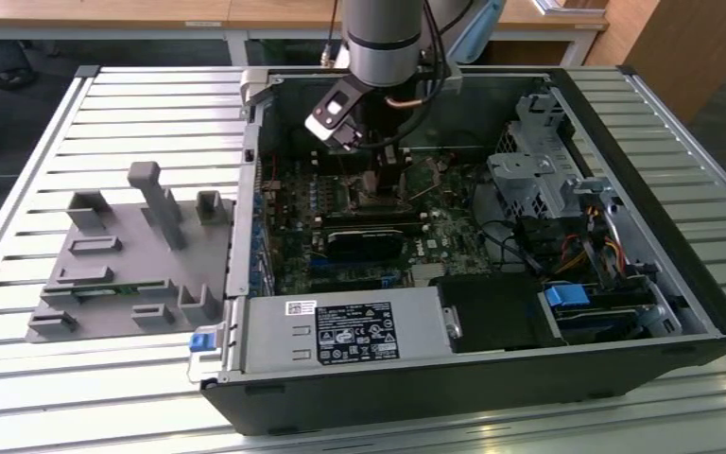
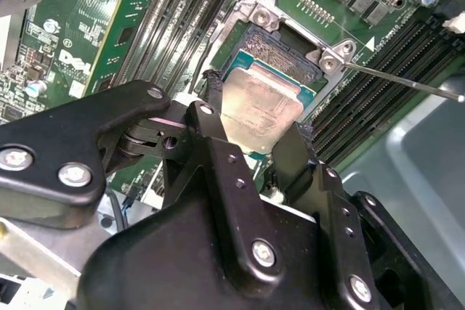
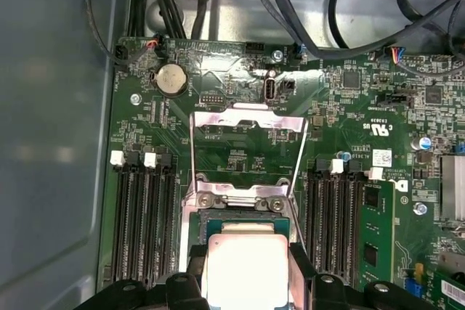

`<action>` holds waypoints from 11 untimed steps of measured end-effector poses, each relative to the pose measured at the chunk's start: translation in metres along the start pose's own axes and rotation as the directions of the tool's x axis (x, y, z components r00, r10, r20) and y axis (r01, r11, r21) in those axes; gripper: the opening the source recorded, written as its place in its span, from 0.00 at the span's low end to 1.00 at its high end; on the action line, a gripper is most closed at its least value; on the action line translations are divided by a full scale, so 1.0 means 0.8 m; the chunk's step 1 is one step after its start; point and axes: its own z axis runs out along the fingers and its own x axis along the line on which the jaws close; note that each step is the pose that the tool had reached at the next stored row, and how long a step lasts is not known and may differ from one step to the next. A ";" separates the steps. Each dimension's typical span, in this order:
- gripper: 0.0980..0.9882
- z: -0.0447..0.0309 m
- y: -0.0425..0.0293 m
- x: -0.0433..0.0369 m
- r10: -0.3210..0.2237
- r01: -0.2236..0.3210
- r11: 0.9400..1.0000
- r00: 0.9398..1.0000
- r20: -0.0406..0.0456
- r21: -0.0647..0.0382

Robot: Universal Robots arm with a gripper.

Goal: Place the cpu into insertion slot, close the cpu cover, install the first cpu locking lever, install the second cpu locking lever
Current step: 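Place the cpu into insertion slot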

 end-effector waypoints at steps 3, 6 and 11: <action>0.48 0.0031 -0.0005 0.000 0.000 0.000 1.000 1.000 0.000 0.000; 0.48 0.0063 -0.0009 0.000 0.000 0.000 1.000 1.000 0.000 0.001; 0.48 0.0126 -0.0014 0.000 0.002 -0.002 1.000 1.000 0.000 0.003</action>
